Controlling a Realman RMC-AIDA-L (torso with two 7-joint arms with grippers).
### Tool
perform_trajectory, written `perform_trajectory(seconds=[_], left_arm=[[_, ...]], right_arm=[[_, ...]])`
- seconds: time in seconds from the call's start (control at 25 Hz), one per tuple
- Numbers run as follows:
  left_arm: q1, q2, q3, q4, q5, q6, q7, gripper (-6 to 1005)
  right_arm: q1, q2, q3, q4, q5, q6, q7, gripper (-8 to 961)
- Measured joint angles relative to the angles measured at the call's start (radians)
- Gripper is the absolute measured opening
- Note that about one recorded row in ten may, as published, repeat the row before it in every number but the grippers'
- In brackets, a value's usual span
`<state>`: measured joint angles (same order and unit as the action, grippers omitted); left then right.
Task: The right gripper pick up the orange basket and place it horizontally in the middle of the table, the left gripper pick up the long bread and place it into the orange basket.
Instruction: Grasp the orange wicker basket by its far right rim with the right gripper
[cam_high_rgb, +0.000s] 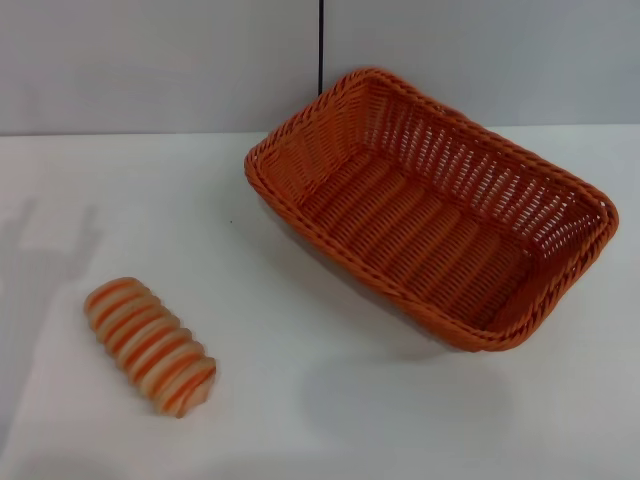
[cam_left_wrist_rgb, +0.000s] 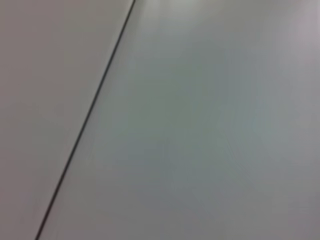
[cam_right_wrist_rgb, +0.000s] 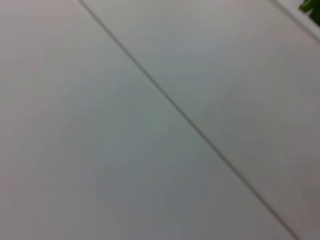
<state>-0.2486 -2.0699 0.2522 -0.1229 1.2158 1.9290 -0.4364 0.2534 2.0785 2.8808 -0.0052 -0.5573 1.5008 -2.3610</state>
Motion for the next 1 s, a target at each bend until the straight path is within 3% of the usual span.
perform_trajectory(seconds=[0.28, 0.56, 0.8, 1.0], left_arm=[[-0.025, 0.001, 0.019, -0.006, 0.005, 0.010, -0.064, 797], [-0.033, 0.005, 0.019, 0.006, 0.005, -0.009, -0.227, 795], [-0.040, 0.006, -0.024, 0.021, -0.006, -0.039, -0.409, 796], [-0.042, 0.007, -0.002, 0.067, 0.002, -0.060, -0.487, 796]], right_arm=[[0.019, 0.000, 0.000, -0.023, 0.123, 0.005, 0.044, 493], [0.019, -0.004, -0.006, 0.003, 0.113, 0.006, 0.125, 491], [-0.013, -0.006, -0.042, 0.111, 0.027, 0.050, 0.285, 491], [-0.046, -0.009, -0.083, 0.267, -0.075, 0.145, 0.414, 492]])
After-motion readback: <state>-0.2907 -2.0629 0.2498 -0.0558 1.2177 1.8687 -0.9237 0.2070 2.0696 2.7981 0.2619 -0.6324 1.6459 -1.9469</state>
